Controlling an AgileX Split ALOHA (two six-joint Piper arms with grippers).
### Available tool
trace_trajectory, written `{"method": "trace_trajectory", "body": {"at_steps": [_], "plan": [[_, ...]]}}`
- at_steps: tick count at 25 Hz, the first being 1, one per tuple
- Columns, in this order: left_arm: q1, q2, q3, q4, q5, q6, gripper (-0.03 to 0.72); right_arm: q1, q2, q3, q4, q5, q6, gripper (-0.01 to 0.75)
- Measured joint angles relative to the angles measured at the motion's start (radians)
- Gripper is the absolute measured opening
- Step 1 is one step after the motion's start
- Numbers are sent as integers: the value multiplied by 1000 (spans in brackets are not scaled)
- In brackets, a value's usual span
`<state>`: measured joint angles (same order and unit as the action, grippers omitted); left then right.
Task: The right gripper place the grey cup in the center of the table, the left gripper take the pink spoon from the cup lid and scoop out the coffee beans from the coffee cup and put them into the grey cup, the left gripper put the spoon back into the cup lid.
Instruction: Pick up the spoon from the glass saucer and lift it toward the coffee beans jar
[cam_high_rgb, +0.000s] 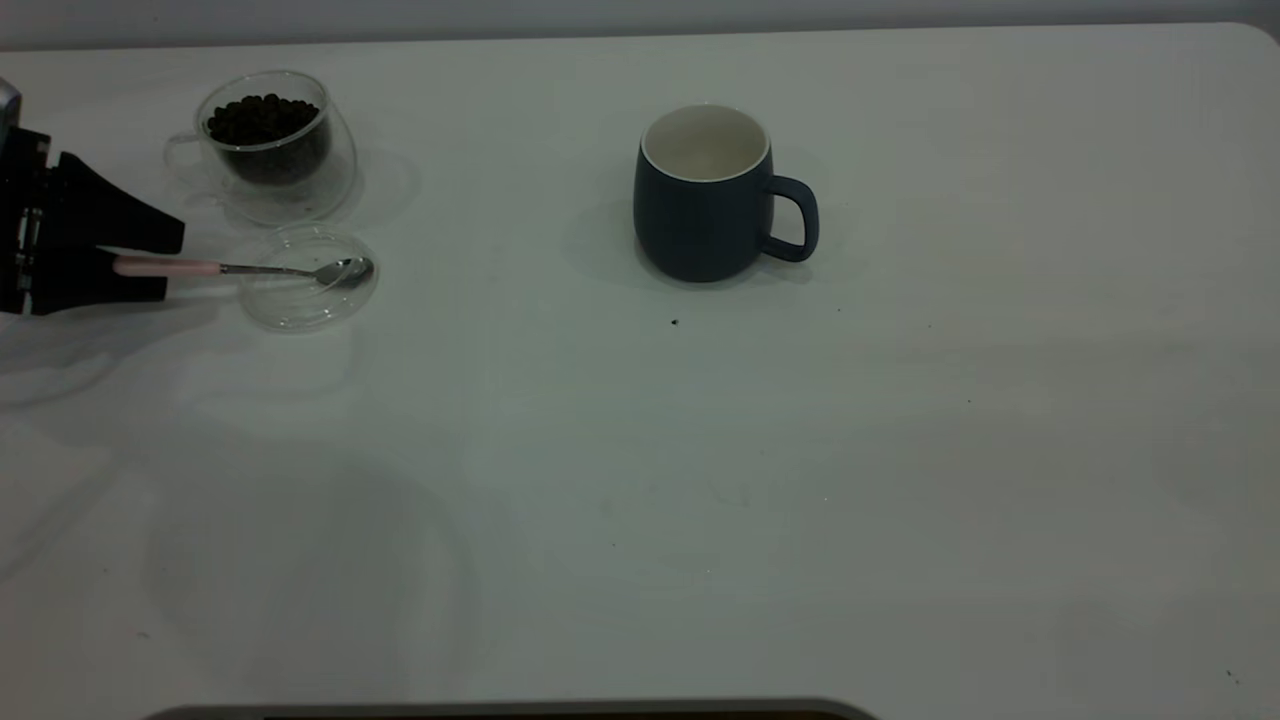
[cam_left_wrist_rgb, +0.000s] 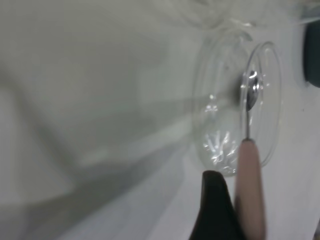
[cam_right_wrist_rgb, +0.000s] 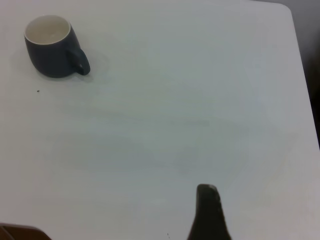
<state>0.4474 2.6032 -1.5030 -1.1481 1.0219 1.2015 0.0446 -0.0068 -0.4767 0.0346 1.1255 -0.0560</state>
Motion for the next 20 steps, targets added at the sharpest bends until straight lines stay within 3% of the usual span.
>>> {"method": "trace_trajectory", "body": {"at_steps": [7, 10, 16, 20], "plan": [[-1, 0, -3, 1, 8, -32, 559, 0, 0, 0, 0, 0, 0, 590], [-1, 0, -3, 2, 17, -34, 475, 0, 0, 0, 0, 0, 0, 590], [0, 1, -14, 6, 57, -38, 194, 0, 0, 0, 0, 0, 1, 590], [0, 1, -73, 10, 102, -39, 135, 0, 0, 0, 0, 0, 1, 590]]}}
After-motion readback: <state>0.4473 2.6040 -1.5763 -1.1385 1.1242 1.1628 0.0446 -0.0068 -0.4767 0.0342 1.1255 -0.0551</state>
